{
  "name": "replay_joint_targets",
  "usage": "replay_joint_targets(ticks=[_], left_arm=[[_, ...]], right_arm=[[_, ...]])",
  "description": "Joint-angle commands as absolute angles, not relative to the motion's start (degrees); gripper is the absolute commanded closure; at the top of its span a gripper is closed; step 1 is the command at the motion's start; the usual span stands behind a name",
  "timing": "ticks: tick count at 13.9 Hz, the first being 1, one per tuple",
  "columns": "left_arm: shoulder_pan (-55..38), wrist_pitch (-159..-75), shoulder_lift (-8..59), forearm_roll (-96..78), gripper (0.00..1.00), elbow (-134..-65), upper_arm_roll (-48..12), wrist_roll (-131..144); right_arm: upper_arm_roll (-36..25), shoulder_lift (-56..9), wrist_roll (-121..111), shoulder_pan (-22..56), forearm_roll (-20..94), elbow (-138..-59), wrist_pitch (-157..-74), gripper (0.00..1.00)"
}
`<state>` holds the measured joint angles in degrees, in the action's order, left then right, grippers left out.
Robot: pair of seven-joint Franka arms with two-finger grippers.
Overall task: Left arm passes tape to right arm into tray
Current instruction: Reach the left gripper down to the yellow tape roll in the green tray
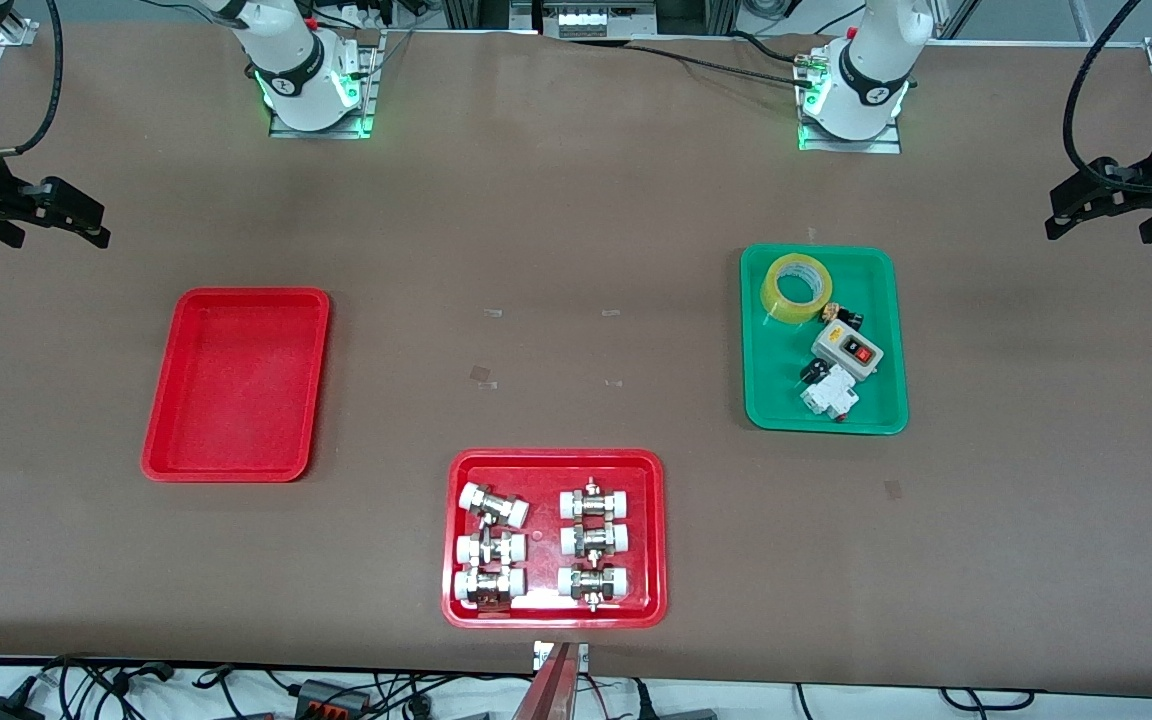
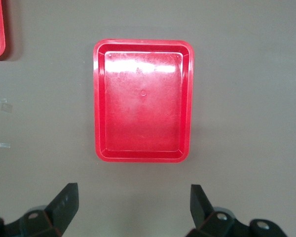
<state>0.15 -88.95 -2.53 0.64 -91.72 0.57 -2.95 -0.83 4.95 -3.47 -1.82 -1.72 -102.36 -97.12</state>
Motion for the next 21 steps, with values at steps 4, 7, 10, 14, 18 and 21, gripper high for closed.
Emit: replay_joint_targets(ticks=[4, 7, 10, 14, 18, 21], left_arm=[[-0.09, -87.72, -1.76, 0.09, 0.0, -90.18, 0.79, -3.52], [-0.09, -85.97, -1.06, -0.18, 0.0, -90.35, 0.79, -1.85], [-0.79, -87.61, -0.88, -0.35, 0.0, -97.44, -1.65, 3.33], [-0.79, -100.25, -0.79, -0.61, 0.0, -113.43, -6.58, 6.14], [-1.23, -113.44, 6.12, -3.78, 0.0, -124.0, -9.48, 9.91], [-1.23, -118.99, 11.15, -3.78, 0.0, -127.34, -11.07, 11.25]], right_arm=[[-0.61, 6.68, -4.22, -2.46, -1.58, -103.8, -97.47, 0.0], [-0.53, 6.5, -4.22, -2.37, -1.58, -103.8, -97.47, 0.0], [-0.44, 6.24, -4.48, -2.37, -1.58, -103.62, -97.56, 0.0], [-0.44, 4.75, -4.92, -2.55, -1.67, -101.6, -96.94, 0.0], [-0.62, 4.48, -4.92, -2.81, -1.76, -101.6, -97.03, 0.0], [-0.62, 4.48, -4.92, -2.72, -1.76, -101.51, -97.12, 0.0]])
